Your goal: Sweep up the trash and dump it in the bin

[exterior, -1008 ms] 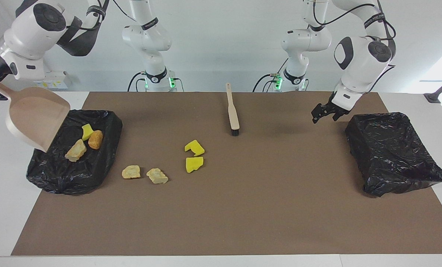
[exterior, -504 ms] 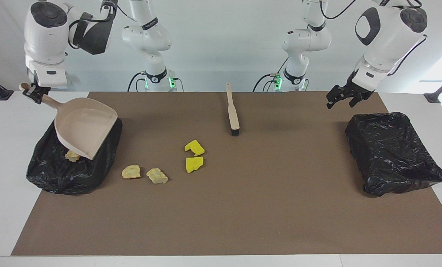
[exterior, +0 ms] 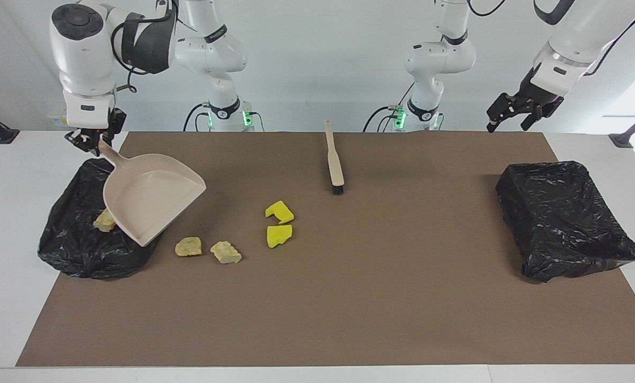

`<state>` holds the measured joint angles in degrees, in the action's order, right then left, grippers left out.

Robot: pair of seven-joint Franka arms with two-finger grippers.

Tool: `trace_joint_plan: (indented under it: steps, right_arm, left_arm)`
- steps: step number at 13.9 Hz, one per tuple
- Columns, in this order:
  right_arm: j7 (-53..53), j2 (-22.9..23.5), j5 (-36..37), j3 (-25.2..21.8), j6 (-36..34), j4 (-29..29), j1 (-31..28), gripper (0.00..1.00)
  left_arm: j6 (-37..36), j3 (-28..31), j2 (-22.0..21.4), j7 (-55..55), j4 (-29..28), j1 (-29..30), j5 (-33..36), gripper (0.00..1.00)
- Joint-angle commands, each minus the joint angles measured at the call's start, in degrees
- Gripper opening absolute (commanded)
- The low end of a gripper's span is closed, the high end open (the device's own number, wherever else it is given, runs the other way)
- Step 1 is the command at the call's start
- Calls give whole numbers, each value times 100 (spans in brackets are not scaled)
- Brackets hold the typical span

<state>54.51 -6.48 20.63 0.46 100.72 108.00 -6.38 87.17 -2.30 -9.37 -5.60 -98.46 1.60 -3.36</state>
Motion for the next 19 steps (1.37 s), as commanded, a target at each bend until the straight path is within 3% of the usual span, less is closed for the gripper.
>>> trace_joint_plan:
  steps: [1,8,15,19]
  right_arm:
    - [-1035,147,-523,42,-96,-69,198,0]
    - [-4313,788,-1912,42,210,-358,1173,0]
    - [-7117,1509,-2432,42,1142,-604,2631,0]
    - [-8743,2377,-2406,42,1196,-1349,3422,0]
  left_arm:
    - [-121,-42,49,85,117,51,142,100]
    - [-86,-42,5,94,55,59,142,100]
    - [11,-33,-83,94,-103,94,142,100]
    - [545,-33,57,85,-112,226,116,100]
